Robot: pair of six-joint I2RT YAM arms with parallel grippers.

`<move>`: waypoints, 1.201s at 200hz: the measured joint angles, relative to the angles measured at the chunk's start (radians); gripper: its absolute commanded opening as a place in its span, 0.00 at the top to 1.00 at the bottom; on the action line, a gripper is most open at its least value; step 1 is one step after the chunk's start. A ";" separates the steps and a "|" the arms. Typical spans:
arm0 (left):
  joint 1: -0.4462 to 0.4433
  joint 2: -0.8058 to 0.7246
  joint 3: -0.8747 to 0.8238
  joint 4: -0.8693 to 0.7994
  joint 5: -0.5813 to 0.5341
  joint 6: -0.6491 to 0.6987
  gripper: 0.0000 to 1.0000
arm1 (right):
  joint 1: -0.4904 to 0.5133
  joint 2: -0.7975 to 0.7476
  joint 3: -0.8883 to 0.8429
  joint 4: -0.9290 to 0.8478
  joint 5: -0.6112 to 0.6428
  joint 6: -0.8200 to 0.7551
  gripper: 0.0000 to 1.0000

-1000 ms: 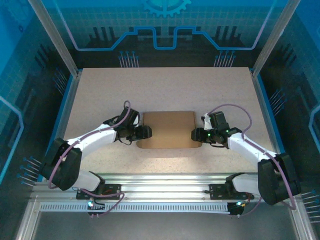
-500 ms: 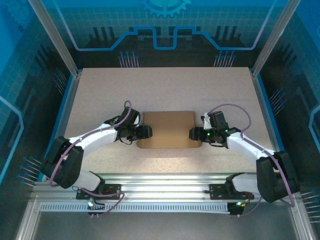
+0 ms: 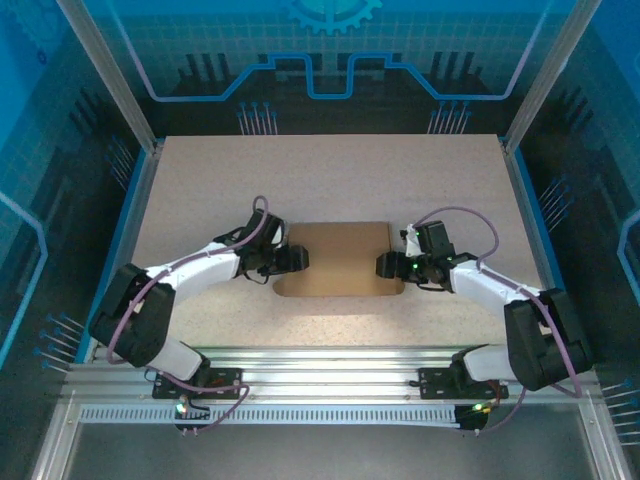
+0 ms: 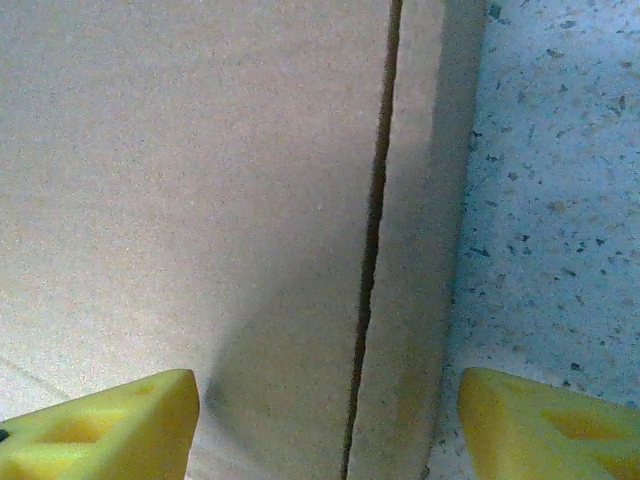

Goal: Fold the paper box

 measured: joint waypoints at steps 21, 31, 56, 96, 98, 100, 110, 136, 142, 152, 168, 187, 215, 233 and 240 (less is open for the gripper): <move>0.000 0.014 0.005 0.005 0.000 0.003 0.22 | 0.000 0.011 0.001 0.013 -0.009 -0.001 0.25; 0.000 0.014 0.005 0.005 0.000 0.005 0.18 | 0.000 0.015 0.001 0.019 -0.010 -0.002 0.23; 0.000 0.014 0.007 0.008 0.001 0.008 0.02 | -0.001 0.030 0.005 0.034 -0.015 -0.005 0.19; 0.000 0.014 0.008 0.009 0.005 0.008 0.01 | -0.005 0.031 0.010 0.042 -0.021 -0.012 0.14; 0.000 0.014 0.008 0.009 0.005 0.008 0.01 | -0.005 0.031 0.010 0.042 -0.021 -0.012 0.13; 0.000 0.014 0.008 0.009 0.005 0.008 0.01 | -0.005 0.031 0.011 0.041 -0.020 -0.012 0.13; 0.000 0.010 0.008 0.008 0.005 0.007 0.01 | -0.005 0.027 0.016 0.040 -0.020 -0.013 0.10; 0.001 -0.003 0.011 0.008 0.010 0.007 0.01 | -0.005 0.012 0.029 0.040 -0.023 -0.020 0.05; 0.001 -0.003 0.014 0.008 0.013 0.008 0.01 | -0.005 0.011 0.033 0.040 -0.026 -0.021 0.04; 0.002 -0.003 0.017 0.011 0.021 0.007 0.01 | -0.005 0.010 0.036 0.040 -0.033 -0.019 0.02; 0.003 -0.003 0.018 0.015 0.030 0.007 0.00 | -0.005 0.010 0.036 0.040 -0.043 -0.020 0.02; 0.005 -0.003 0.018 0.021 0.048 0.007 0.01 | -0.005 0.010 0.036 0.043 -0.057 -0.019 0.01; 0.007 -0.003 0.018 0.029 0.068 0.007 0.01 | -0.005 0.006 0.036 0.047 -0.068 -0.019 0.00; 0.008 -0.003 0.018 0.031 0.079 0.005 0.01 | -0.005 -0.008 0.036 0.045 -0.068 -0.020 0.00; 0.010 -0.004 0.018 0.031 0.084 0.003 0.01 | -0.006 -0.017 0.036 0.040 -0.068 -0.020 0.00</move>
